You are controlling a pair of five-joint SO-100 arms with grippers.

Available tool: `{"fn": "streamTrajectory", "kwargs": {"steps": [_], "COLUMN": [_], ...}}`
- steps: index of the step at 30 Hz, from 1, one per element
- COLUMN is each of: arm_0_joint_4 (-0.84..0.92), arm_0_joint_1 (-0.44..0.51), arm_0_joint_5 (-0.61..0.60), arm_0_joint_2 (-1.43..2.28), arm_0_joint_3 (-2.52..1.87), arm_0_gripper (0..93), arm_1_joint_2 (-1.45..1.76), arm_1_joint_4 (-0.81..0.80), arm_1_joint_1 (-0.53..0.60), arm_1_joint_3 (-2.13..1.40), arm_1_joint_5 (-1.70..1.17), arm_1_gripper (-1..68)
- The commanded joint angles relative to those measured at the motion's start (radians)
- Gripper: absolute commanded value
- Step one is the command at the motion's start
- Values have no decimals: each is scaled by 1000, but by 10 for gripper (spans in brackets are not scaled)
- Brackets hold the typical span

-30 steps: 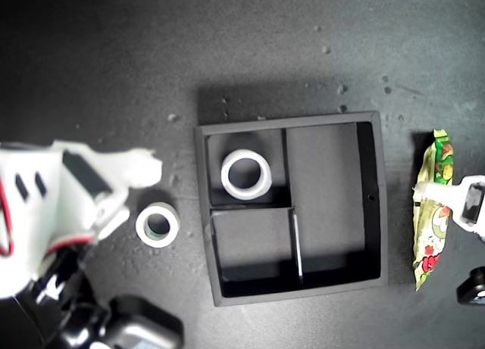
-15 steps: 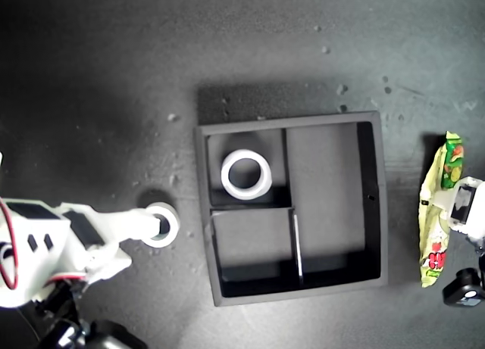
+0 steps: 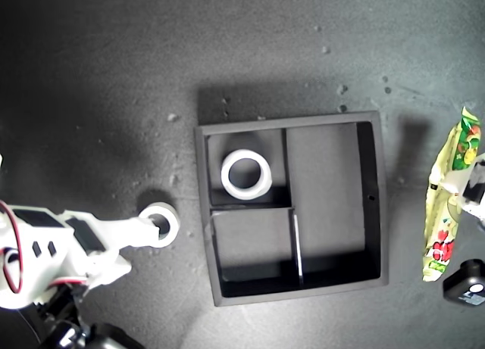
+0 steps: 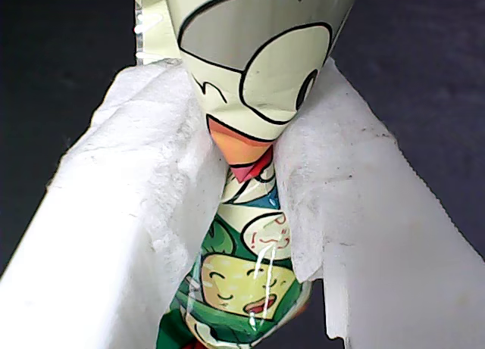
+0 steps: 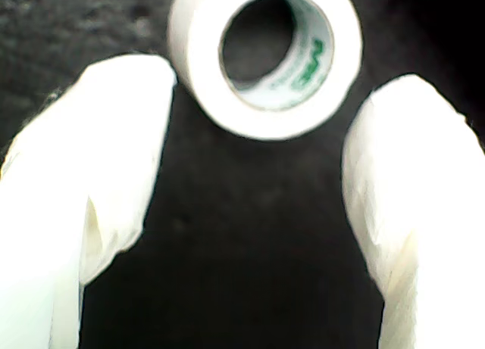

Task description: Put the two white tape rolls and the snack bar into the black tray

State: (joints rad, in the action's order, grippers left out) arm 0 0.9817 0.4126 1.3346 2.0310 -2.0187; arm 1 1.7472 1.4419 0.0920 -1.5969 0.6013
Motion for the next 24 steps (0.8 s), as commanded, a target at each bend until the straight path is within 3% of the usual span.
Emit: {"fn": "streamTrajectory", "kwargs": {"steps": [1, 5, 12, 14, 18, 24], "arm_0_joint_4": [-43, -114, -201, -201, -201, -218], "arm_0_joint_1": [14, 23, 54, 57, 58, 57], "arm_0_joint_5": [15, 12, 25, 38, 54, 49], "arm_0_joint_2": [-2, 2, 0, -11, -31, -78], "arm_0_joint_3": [-6, -41, -101, -109, -123, -117], "arm_0_gripper": [173, 178, 182, 180, 179, 179], "arm_1_joint_2": [-84, -232, -265, -293, -316, -316], "arm_1_joint_4": [48, -41, -281, -281, -232, -173], "arm_1_joint_1": [-28, -51, -63, -67, -114, -95], "arm_1_joint_3": [232, 417, 420, 453, 456, 457], "arm_1_joint_5": [-310, -420, -471, -360, 175, 560], "arm_1_gripper": [-4, -4, -5, -5, -5, -5]}}
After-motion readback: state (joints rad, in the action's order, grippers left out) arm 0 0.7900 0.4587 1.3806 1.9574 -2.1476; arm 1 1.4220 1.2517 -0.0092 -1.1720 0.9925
